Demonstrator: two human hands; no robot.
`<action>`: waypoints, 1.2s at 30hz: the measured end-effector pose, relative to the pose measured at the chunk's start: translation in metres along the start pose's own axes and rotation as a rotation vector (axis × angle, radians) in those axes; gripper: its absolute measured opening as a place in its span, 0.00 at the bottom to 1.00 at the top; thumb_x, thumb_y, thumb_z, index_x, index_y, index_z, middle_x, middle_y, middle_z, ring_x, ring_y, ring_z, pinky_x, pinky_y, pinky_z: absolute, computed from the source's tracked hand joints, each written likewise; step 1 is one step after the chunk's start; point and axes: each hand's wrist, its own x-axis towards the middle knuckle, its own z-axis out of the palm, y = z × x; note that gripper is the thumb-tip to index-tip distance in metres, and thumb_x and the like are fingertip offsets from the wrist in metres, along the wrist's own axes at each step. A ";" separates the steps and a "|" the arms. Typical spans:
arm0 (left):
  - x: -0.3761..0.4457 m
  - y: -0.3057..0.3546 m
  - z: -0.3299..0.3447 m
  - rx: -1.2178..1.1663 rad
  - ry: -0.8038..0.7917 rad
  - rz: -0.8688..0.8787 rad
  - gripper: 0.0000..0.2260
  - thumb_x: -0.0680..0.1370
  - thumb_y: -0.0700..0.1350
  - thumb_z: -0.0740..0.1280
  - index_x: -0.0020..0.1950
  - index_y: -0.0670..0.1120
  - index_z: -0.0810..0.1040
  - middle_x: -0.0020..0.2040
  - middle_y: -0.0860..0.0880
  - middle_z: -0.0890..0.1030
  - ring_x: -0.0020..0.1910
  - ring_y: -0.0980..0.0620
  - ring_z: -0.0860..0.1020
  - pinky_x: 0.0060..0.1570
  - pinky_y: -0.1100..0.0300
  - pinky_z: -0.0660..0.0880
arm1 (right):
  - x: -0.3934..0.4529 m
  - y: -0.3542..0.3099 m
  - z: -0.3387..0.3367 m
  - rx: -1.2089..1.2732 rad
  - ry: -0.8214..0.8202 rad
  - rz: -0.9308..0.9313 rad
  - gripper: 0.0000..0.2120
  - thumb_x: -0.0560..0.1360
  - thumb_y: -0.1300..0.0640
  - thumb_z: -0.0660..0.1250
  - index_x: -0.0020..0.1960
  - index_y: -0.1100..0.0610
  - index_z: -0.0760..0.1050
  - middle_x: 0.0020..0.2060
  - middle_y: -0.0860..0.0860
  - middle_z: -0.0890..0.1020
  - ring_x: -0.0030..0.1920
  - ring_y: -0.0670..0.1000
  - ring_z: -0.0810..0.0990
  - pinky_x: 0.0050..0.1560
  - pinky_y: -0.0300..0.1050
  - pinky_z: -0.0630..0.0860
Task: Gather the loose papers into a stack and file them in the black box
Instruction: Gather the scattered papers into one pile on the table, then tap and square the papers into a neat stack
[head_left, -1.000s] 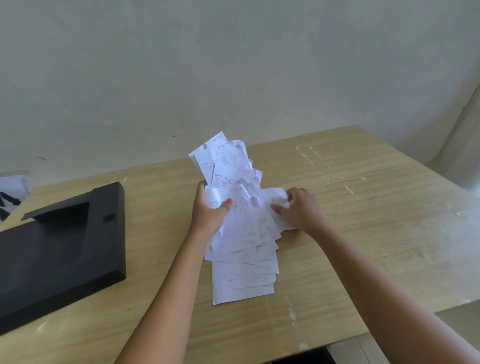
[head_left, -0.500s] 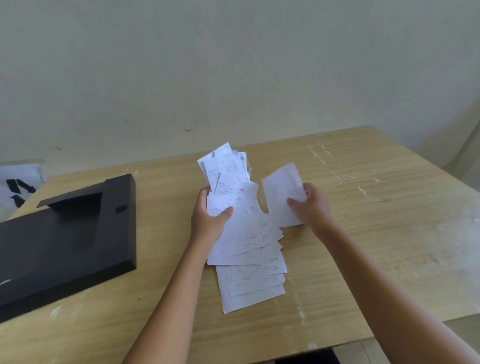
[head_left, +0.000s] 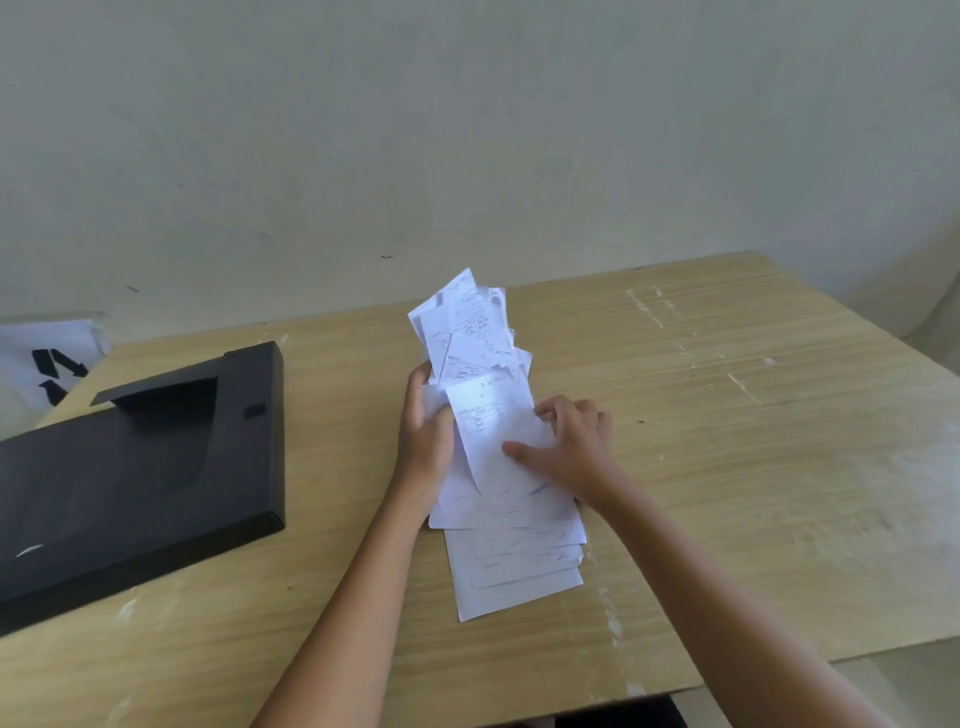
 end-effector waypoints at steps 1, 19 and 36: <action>-0.001 0.003 0.001 -0.043 -0.003 -0.004 0.20 0.81 0.37 0.61 0.68 0.56 0.73 0.65 0.56 0.80 0.63 0.59 0.78 0.56 0.64 0.73 | -0.001 0.000 0.004 0.028 -0.005 0.020 0.34 0.66 0.41 0.77 0.66 0.53 0.70 0.62 0.53 0.74 0.65 0.56 0.64 0.63 0.44 0.57; 0.025 0.124 -0.015 -0.112 -0.092 0.251 0.18 0.77 0.34 0.73 0.65 0.36 0.76 0.57 0.42 0.85 0.56 0.47 0.85 0.55 0.53 0.81 | 0.025 -0.092 -0.080 0.621 0.022 -0.192 0.22 0.65 0.47 0.79 0.55 0.56 0.80 0.48 0.52 0.87 0.49 0.52 0.87 0.51 0.59 0.84; 0.017 0.095 -0.054 0.315 -0.245 0.218 0.26 0.76 0.41 0.76 0.69 0.57 0.71 0.62 0.57 0.82 0.62 0.58 0.80 0.64 0.51 0.77 | 0.004 -0.070 -0.023 0.619 -0.002 -0.183 0.24 0.68 0.57 0.80 0.60 0.49 0.75 0.51 0.44 0.83 0.47 0.34 0.81 0.45 0.33 0.80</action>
